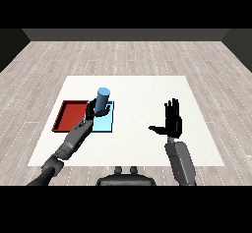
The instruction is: Pick the blue can and put it in the blue box
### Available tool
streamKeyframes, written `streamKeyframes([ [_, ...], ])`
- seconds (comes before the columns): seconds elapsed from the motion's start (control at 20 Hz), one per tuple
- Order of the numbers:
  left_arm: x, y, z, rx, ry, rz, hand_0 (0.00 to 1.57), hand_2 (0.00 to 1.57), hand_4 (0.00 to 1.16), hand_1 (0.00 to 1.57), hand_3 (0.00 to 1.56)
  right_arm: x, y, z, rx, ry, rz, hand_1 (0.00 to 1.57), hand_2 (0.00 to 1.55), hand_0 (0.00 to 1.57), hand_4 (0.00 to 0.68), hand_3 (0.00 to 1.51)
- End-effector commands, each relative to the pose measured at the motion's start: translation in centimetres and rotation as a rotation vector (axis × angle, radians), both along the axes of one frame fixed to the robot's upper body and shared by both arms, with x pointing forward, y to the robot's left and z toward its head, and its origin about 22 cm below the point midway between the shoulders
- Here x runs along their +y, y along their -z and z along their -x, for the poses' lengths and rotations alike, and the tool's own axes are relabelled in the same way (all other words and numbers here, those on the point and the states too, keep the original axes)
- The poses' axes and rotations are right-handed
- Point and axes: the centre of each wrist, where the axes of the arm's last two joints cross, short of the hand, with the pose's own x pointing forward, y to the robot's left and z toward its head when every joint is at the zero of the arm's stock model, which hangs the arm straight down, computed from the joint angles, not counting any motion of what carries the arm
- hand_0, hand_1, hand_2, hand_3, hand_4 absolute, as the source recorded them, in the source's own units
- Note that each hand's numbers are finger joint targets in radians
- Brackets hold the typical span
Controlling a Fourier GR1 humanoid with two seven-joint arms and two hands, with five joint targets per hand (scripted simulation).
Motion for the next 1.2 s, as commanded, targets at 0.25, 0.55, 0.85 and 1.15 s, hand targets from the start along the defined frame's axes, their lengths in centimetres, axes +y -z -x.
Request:
streamKeyframes([
  [0.25, 1.9, 2.7, -1.5, 0.373, -0.191, -0.259, 1.44, 1.35, 0.94, 1.44, 1.18, 0.3, 1.3, 0.2, 0.003, 0.012, -0.035, 0.00, 0.00, 0.00, 0.000, 0.00],
  [0.55, 1.1, 7.1, 0.8, 0.603, -0.216, -0.320, 0.66, 0.58, 0.92, 0.66, 0.08, -1.0, 2.9, 0.6, 0.048, 0.042, -0.041, 0.00, 0.00, 0.00, 0.000, 0.00],
  [0.85, 1.9, 7.8, 1.2, 0.659, -0.372, -0.168, 1.40, 1.29, 0.63, 1.40, 0.40, -2.2, 2.8, -0.9, 0.066, 0.045, 0.002, 0.00, 0.00, 0.00, 0.000, 0.00],
  [1.15, 4.6, 7.0, 0.8, 0.726, -0.293, -0.228, 0.00, 0.00, 0.00, 0.00, 0.00, -2.8, 3.7, -0.6, 0.052, 0.056, -0.016, 0.00, 0.00, 0.00, 0.000, 0.00],
])
